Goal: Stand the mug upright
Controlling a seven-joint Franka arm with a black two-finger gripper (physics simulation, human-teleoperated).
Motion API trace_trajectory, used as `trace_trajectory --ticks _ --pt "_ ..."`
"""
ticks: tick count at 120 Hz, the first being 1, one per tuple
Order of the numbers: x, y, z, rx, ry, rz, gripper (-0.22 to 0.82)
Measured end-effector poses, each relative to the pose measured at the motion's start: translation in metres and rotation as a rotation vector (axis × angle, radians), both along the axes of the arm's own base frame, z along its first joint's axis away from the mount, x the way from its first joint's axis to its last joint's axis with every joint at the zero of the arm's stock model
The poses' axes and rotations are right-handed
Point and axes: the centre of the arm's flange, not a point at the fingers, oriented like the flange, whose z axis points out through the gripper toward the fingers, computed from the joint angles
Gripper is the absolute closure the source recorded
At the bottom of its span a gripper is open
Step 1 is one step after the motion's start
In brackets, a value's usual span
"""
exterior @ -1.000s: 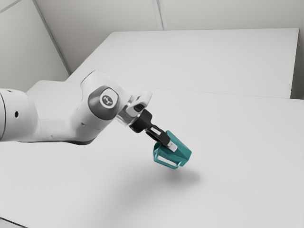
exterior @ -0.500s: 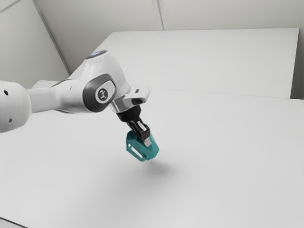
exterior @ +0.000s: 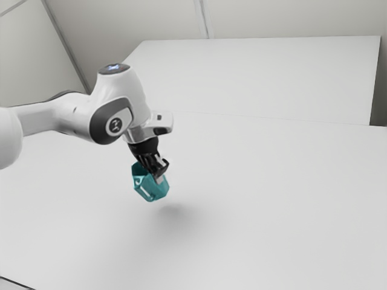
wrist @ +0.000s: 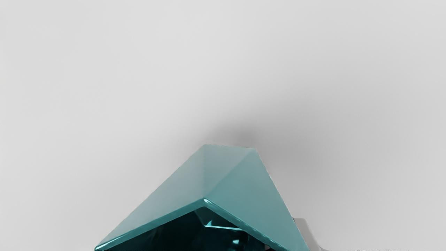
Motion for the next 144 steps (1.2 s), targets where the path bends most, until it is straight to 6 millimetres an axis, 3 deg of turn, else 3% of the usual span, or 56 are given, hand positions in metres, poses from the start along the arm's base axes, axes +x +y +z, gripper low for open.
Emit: trace_trajectory --ticks 29,51,144 --pt "-0.013 0.010 -0.009 0.050 0.005 0.074 0.76" --pt "-0.019 0.017 -0.028 0.086 0.009 0.127 0.76" --pt "-0.001 0.031 -0.064 0.121 -0.035 0.261 0.76"
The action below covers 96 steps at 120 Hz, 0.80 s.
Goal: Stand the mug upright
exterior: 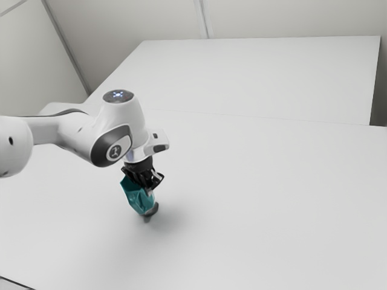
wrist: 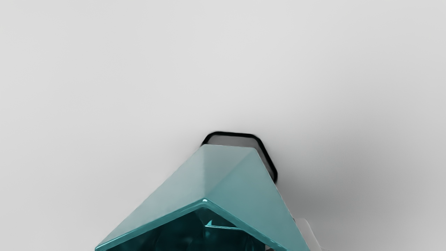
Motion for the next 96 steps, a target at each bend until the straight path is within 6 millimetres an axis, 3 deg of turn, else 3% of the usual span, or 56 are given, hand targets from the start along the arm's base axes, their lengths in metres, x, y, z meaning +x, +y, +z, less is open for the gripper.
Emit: trace_trajectory --ticks 49,76,96 --pt "0.004 0.003 -0.016 -0.008 0.009 0.035 0.74" --pt "0.005 0.002 -0.009 -0.011 -0.013 0.042 0.34" --pt "0.003 0.002 0.016 -0.010 -0.065 0.044 0.16"
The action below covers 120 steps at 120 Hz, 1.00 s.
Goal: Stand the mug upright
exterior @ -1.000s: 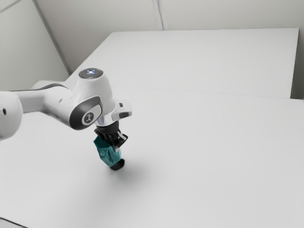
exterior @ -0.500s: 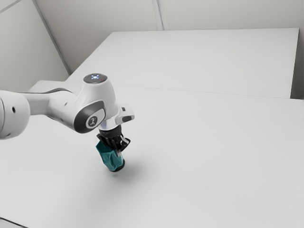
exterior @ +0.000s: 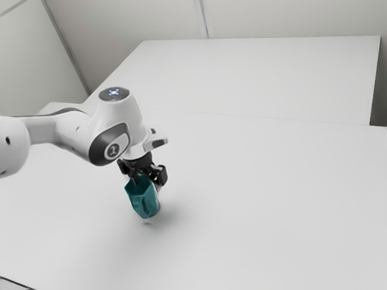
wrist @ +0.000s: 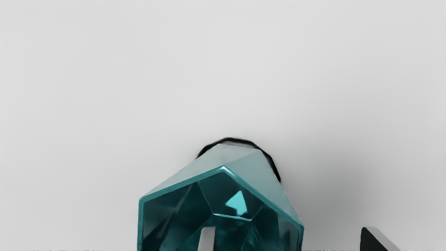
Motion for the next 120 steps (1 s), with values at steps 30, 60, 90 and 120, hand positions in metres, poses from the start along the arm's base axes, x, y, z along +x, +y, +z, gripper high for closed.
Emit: trace_trajectory --ticks 30,60,90,120 --pt "0.010 -0.005 0.053 -0.022 -0.011 0.027 0.06" --pt "0.035 -0.008 0.105 -0.040 0.041 0.053 0.03" --pt "0.059 0.002 0.145 -0.049 0.078 0.084 0.02" --pt "0.074 0.024 0.194 -0.054 0.066 0.127 0.02"
